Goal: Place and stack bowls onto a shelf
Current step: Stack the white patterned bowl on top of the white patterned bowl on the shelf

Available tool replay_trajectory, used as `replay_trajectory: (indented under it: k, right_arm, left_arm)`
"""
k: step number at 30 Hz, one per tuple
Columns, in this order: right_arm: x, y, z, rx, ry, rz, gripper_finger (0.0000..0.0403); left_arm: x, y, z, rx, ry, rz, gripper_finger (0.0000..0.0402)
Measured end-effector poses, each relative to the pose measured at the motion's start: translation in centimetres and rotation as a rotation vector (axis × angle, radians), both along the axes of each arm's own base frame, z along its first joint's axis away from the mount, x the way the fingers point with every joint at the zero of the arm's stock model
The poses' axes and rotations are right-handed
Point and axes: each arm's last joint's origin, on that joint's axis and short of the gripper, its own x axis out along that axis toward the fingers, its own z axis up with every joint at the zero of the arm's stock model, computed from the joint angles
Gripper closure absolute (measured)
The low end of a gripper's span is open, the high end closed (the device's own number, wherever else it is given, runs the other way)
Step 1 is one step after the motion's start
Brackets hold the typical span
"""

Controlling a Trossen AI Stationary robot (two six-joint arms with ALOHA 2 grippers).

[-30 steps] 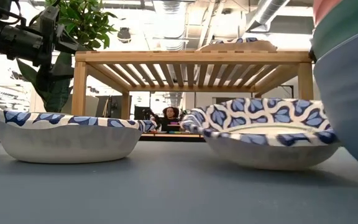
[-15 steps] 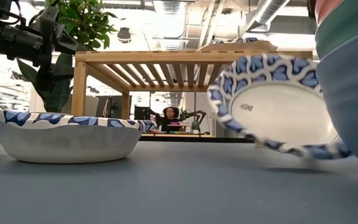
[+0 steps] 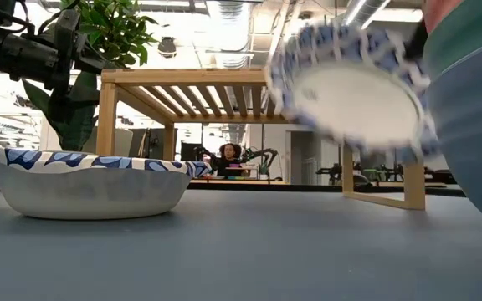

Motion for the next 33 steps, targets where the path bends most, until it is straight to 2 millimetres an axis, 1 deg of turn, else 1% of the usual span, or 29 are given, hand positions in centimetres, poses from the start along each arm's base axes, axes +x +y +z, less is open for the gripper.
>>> replay_trajectory:
  k: [3, 6, 8, 10, 13, 15, 18, 20, 22, 27, 33]
  right_arm:
    - [-0.2, -0.3, 2.6, 0.014, -0.045, 0.062, 0.0381]
    - [-1.0, -1.1, 5.9, 0.028, -0.151, 0.065, 0.0381]
    - [-2.1, -2.4, 8.3, 0.030, -0.255, -0.036, 0.0381]
    - [-3.7, -4.2, 10.8, 0.068, -0.365, -0.193, 0.0381]
    - [-6.5, -7.0, 13.1, 0.133, -0.472, -0.359, 0.0378]
    - [-8.3, -8.8, 13.8, 0.196, -0.518, -0.438, 0.0377]
    - [-10.6, -11.0, 14.4, 0.281, -0.559, -0.543, 0.0381]
    - [-11.7, -12.0, 14.6, 0.322, -0.581, -0.577, 0.0381]
    - [-12.3, -12.6, 14.9, 0.335, -0.592, -0.583, 0.0380]
    - [-12.5, -13.3, 14.9, 0.344, -0.573, -0.601, 0.0376]
    - [-10.7, -13.7, 15.1, 0.320, -0.539, -0.543, 0.0380]
  left_arm:
    - [0.0, 0.0, 0.0, 0.000, 0.000, 0.000, 0.0148]
    - [0.0, 0.0, 0.0, -0.001, 0.000, 0.000, 0.0148]
    - [0.0, 0.0, 0.0, -0.001, 0.000, 0.001, 0.0148]
    - [0.0, 0.0, 0.0, -0.003, -0.002, 0.001, 0.0148]
    - [0.0, 0.0, 0.0, -0.005, -0.003, 0.007, 0.0148]
    - [0.0, 0.0, 0.0, -0.011, -0.007, 0.014, 0.0148]
    - [0.0, 0.0, 0.0, -0.014, -0.009, 0.016, 0.0148]
    - [0.0, 0.0, 0.0, -0.013, -0.009, 0.017, 0.0148]
    - [0.0, 0.1, 0.0, -0.014, -0.009, 0.025, 0.0148]
    - [-0.1, 0.1, 0.0, -0.014, -0.011, 0.049, 0.0148]
    - [-0.1, 0.1, 0.0, -0.036, -0.025, 0.060, 0.0148]
